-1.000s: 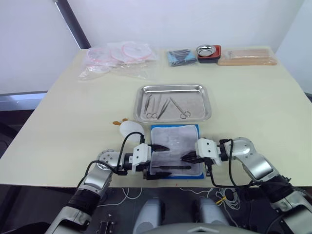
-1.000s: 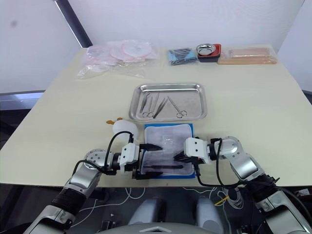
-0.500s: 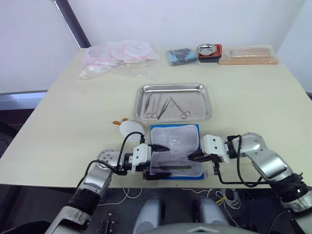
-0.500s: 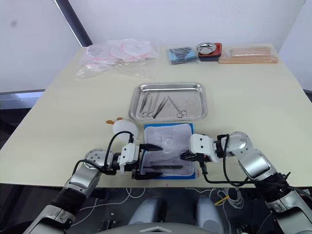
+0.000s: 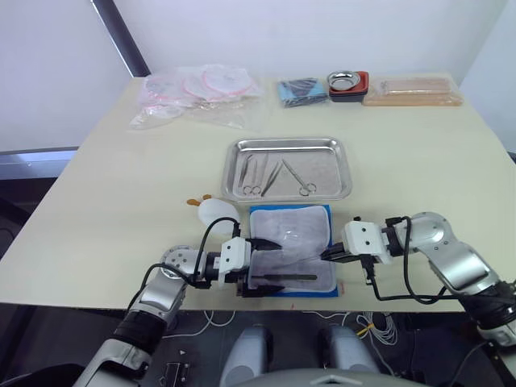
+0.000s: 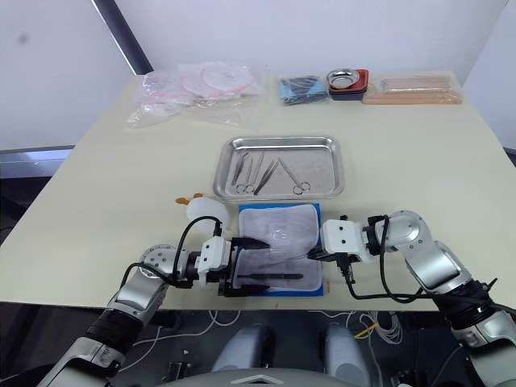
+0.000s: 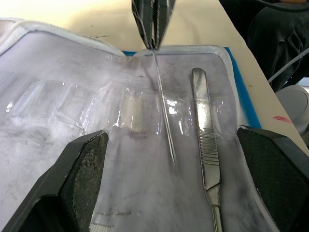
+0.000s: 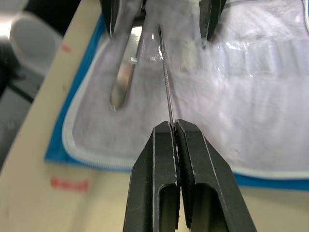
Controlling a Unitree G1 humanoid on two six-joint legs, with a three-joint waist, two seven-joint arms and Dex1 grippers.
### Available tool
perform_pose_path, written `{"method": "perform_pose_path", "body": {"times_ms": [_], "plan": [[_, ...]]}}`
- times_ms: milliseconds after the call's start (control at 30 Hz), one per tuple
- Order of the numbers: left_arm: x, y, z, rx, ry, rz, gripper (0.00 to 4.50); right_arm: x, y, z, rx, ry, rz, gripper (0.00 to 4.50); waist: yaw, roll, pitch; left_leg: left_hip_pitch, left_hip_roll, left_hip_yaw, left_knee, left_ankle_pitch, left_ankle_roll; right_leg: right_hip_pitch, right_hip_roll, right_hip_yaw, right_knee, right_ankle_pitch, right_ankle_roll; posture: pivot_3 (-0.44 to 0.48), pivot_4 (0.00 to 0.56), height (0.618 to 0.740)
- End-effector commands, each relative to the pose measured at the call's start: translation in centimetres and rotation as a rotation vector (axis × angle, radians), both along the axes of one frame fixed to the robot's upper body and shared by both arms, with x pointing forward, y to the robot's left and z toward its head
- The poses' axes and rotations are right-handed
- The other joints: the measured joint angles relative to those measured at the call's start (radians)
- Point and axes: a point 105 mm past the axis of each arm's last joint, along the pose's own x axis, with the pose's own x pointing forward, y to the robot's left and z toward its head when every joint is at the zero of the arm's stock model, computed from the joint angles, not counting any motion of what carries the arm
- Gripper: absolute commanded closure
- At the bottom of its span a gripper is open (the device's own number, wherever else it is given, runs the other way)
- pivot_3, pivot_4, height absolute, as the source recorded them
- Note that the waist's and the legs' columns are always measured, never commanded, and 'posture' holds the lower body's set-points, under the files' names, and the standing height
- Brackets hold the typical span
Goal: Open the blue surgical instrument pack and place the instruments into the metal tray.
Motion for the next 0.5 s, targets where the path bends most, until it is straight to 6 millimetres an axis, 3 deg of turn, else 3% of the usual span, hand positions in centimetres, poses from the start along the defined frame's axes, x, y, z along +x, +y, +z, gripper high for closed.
{"method": "perform_pose_path", "body": {"times_ms": [33, 500], "plan": [[-1.8, 3.5, -6.2, 0.226, 0.209, 0.087, 0.0, 0.7, -0.8, 1.6, -0.001, -0.09, 0.013, 4.46, 0.001, -0.001, 0.001, 0.0, 0.0, 0.0, 0.0, 0.0, 0.0, 0.0, 0.0, 0.0, 0.0, 0.0, 0.0, 0.0, 0.15, 0.74], [-1.7, 3.5, -6.1, 0.229, 0.207, 0.081, 0.0, 1.0, -5.4, 2.7, -0.077, -0.113, -0.028, 4.46, 0.002, 0.001, 0.003, -0.001, -0.001, 0.0, 0.0, 0.0, 0.0, 0.0, 0.0, 0.0, -0.001, 0.0, 0.0, 0.0, 0.15, 0.74]]}}
